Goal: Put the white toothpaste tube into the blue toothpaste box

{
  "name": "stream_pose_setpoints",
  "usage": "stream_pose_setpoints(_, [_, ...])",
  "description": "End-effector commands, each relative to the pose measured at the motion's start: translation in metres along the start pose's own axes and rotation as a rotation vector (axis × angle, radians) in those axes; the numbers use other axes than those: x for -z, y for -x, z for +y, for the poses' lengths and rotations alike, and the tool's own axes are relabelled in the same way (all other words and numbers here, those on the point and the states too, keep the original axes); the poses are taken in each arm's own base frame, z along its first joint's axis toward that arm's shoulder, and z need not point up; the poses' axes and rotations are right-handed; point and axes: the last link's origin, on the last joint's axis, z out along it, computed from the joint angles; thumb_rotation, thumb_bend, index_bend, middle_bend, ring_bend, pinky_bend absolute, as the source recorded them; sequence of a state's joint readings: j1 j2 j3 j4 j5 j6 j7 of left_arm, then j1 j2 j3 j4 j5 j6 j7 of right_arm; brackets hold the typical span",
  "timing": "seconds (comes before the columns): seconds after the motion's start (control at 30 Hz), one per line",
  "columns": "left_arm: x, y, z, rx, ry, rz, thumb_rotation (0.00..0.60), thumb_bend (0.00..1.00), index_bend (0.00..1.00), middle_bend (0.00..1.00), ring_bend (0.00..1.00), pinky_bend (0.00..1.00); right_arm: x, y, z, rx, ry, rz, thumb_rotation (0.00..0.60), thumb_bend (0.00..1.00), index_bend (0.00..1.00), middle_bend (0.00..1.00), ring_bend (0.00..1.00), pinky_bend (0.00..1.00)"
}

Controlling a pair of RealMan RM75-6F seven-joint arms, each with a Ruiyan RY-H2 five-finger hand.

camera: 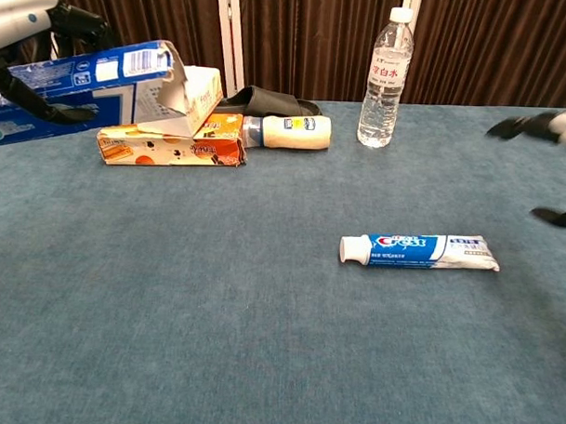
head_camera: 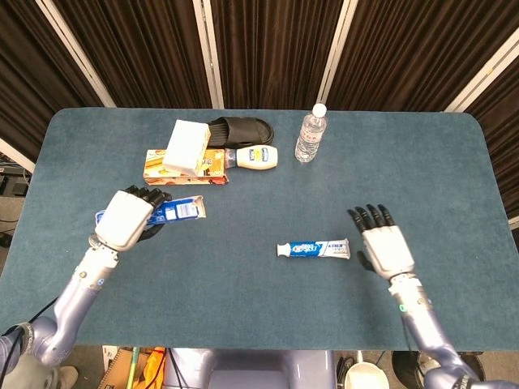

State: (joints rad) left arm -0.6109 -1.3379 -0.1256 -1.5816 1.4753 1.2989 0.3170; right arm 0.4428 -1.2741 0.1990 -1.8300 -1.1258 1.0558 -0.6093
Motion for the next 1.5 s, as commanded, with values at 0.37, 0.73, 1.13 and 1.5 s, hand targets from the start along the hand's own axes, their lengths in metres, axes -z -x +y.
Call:
stream_pose_setpoints(0.37, [0.006, 0.005, -0.007, 0.059, -0.029, 0.002, 0.600, 0.39, 0.39, 0.54, 0.53, 0.56, -0.018, 0.035, -0.038, 0.009, -0.034, -0.119, 0.600, 0.36, 0.13, 0.13, 0.02, 0.00])
stream_pose_setpoints(0.73, [0.008, 0.004, -0.009, 0.079, -0.042, 0.005, 0.600, 0.39, 0.39, 0.54, 0.53, 0.56, -0.036, 0.046, -0.040, 0.018, -0.006, -0.133, 0.600, 0.36, 0.20, 0.16, 0.04, 0.00])
stream_pose_setpoints(1.13, [0.007, 0.002, -0.011, 0.100, -0.053, 0.008, 0.600, 0.39, 0.39, 0.53, 0.53, 0.56, -0.042, 0.062, -0.040, 0.021, 0.016, -0.161, 0.600, 0.36, 0.28, 0.26, 0.15, 0.02])
stream_pose_setpoints(1.5, [0.007, 0.004, -0.011, 0.122, -0.056, 0.004, 0.600, 0.39, 0.39, 0.54, 0.53, 0.56, -0.045, 0.058, -0.043, -0.005, 0.009, -0.062, 0.600, 0.43, 0.95, 0.82, 0.77, 0.84])
